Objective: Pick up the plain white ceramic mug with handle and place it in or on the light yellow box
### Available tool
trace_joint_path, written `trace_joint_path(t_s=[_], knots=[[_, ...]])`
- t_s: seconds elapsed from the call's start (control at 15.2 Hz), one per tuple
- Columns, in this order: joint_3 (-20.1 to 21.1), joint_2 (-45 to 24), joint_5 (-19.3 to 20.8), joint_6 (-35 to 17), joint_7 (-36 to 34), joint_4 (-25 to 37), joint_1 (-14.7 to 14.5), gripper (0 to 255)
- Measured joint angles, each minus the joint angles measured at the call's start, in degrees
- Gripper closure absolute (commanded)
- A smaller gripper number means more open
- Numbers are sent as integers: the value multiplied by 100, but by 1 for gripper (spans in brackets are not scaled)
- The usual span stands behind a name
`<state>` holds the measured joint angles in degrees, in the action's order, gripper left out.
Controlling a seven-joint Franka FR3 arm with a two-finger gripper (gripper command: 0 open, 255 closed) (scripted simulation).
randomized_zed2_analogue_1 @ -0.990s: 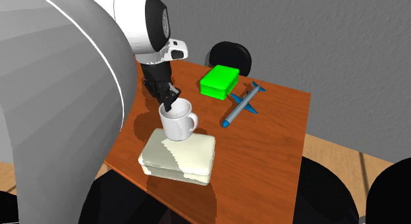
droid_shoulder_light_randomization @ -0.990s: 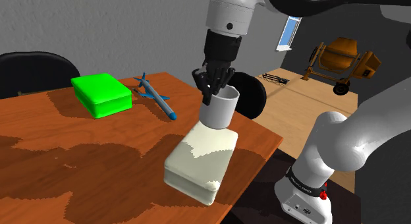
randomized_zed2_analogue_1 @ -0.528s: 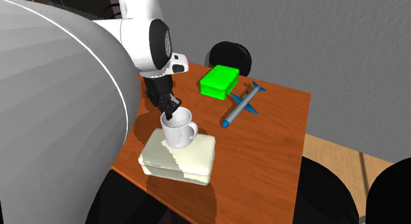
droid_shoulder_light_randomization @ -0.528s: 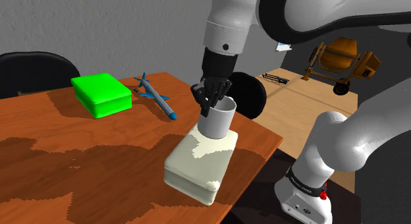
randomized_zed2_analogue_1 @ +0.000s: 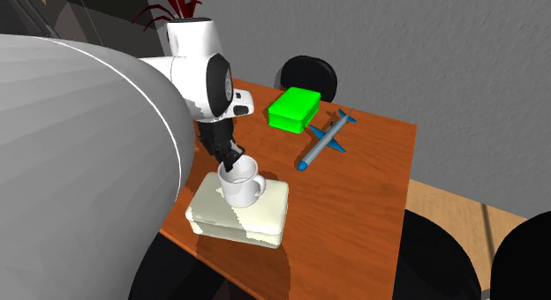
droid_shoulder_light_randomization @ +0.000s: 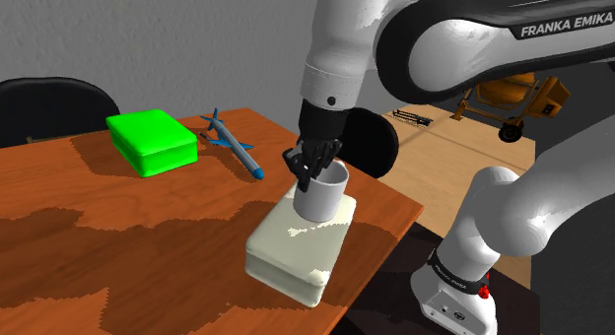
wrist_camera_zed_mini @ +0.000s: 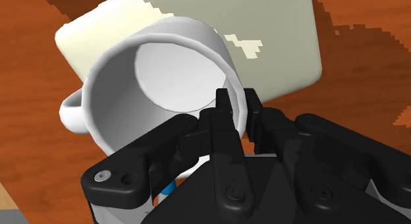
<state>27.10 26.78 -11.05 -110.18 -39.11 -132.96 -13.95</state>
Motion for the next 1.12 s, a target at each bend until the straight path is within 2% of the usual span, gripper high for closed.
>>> trace_joint_path(t_s=[0.2,0.59,0.66,1.12], knots=[[44,-53,-10,-223,-10,-171,-3,255],[52,-40,-23,-275,-10,-226,-12,255],[52,-38,-24,-275,-10,-226,-12,0],[33,-22,-16,-192,-3,-162,-8,0]])
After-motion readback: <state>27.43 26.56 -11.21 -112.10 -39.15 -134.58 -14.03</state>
